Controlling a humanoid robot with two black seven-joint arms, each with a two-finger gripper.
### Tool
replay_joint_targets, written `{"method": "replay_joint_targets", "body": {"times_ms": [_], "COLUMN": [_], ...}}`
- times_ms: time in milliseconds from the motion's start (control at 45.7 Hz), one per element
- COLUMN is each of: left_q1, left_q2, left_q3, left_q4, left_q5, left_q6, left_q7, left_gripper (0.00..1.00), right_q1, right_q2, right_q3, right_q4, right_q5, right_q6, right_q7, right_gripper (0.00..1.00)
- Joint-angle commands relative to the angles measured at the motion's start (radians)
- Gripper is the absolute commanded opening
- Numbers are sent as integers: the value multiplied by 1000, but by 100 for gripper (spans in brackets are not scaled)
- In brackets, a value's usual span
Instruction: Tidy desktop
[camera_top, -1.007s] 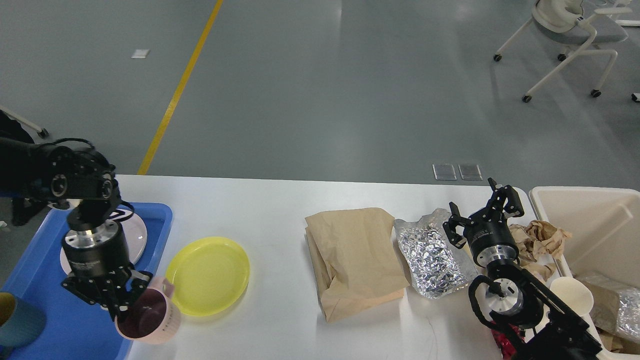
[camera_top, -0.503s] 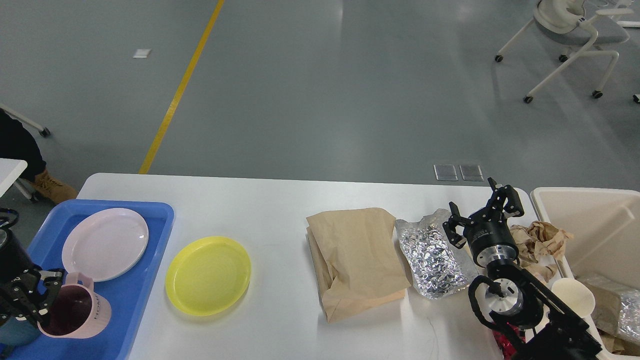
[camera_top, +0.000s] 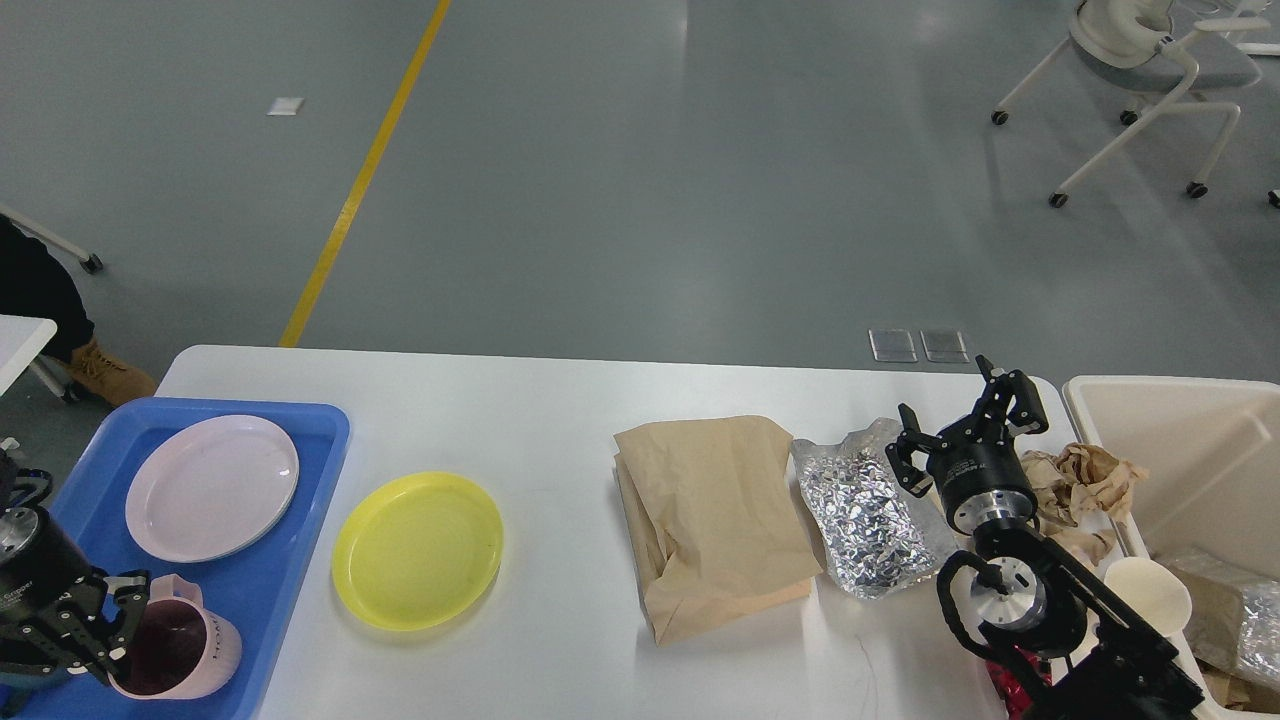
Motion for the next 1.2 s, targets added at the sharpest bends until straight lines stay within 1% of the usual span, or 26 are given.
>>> {"method": "replay_joint_targets", "body": {"times_ms": [0, 66, 131, 197, 241, 306, 394, 438, 482, 503, 525, 613, 679, 832, 941, 1094, 1182], "left_q1": [4, 11, 20, 21, 23, 24, 28, 24, 17, 12, 9, -21, -63, -212, -321, -477, -571], "left_q2": [0, 0, 0, -3, -8, -16, -23, -26, -28, -29, -31, -31, -31, -48, -121, -252, -301], "left_q3": [-3, 0, 2, 5, 5, 6, 8, 6, 12, 15, 15, 29, 66, 173, 229, 321, 370], "left_q4": [0, -1, 0, 0, 0, 0, 0, 0, 0, 0, 2, 20, 29, 48, 63, 63, 55], "left_q5": [0, 0, 0, 0, 0, 0, 0, 0, -1, -1, -1, -1, -1, -12, -53, -60, -60], "left_q6": [0, 0, 0, 0, 0, 0, 0, 0, 0, 0, 0, 0, 0, 0, 0, 0, 0], "left_q7": [-2, -2, -4, -5, -5, -2, -10, -12, -12, -12, -12, -12, -13, -28, -45, -48, -51], "left_gripper": [4, 8, 15, 26, 36, 44, 55, 65, 79, 85, 88, 92, 93, 95, 95, 95, 95], "right_q1": [0, 0, 0, 0, 0, 0, 0, 0, 0, 0, 0, 0, 0, 0, 0, -1, 0], "right_q2": [0, 0, 0, 0, 0, 0, 0, 0, 2, 0, 0, 0, 0, 0, 0, 0, 0], "right_q3": [0, 0, 0, 0, 0, 0, 0, 0, 0, 0, 0, 0, 0, 0, 0, 0, 0], "right_q4": [-1, -1, 1, 1, 1, -1, -1, 1, -1, -1, -1, -1, 1, 1, -1, -1, 1], "right_q5": [0, 0, 0, 0, 0, 0, 0, 0, 0, 0, 0, 0, 0, 0, 0, 0, 0], "right_q6": [0, 0, 0, 0, 0, 0, 0, 0, 0, 0, 0, 0, 0, 0, 0, 0, 0], "right_q7": [-2, 0, 0, 0, -2, 0, 0, 0, 0, 0, -2, 0, 0, 0, 0, 0, 0], "right_gripper": [100, 100, 100, 100, 100, 100, 100, 100, 100, 100, 100, 100, 100, 100, 100, 100, 100]}}
